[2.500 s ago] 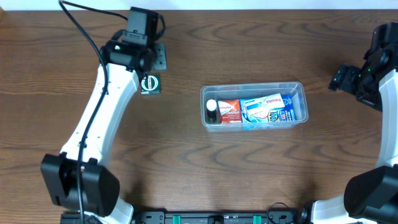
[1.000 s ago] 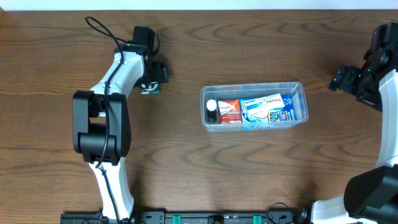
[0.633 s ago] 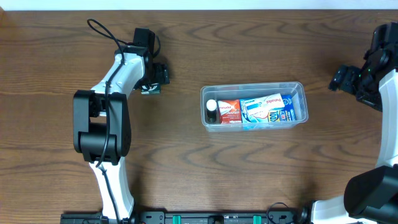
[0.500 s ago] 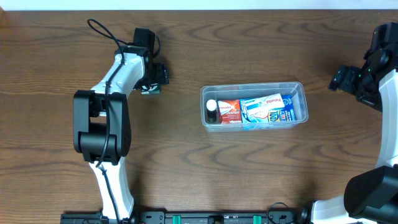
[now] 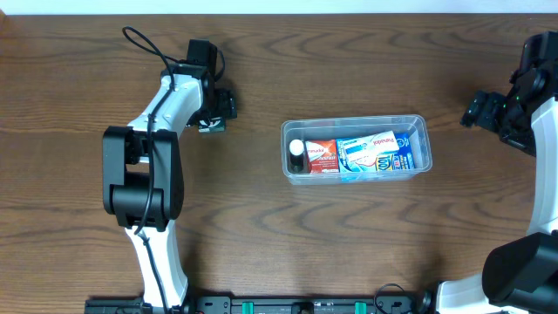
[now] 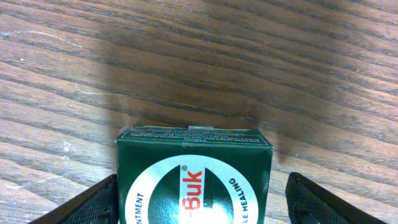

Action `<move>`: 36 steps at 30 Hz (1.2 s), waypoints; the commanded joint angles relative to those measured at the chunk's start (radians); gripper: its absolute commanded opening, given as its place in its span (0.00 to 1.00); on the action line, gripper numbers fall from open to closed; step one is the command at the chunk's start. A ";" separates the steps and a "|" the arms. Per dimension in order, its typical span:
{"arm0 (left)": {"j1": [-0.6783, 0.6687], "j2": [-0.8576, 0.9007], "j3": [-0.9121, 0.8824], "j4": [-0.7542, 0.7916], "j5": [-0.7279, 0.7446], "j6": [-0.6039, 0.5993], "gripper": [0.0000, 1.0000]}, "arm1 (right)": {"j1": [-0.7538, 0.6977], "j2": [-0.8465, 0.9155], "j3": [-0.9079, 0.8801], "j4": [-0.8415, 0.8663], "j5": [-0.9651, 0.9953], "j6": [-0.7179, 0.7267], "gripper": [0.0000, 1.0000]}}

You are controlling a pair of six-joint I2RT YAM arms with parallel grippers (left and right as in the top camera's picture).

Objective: Pack container
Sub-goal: 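Close the left gripper firmly on the green Zam-Buk box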

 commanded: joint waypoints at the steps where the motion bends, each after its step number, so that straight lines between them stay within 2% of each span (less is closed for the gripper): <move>1: 0.003 0.015 -0.016 0.000 -0.005 0.014 0.84 | -0.008 -0.002 0.000 -0.001 0.003 -0.013 0.99; 36: 0.003 0.015 -0.027 0.011 -0.005 0.014 0.80 | -0.008 -0.002 0.000 -0.001 0.003 -0.013 0.99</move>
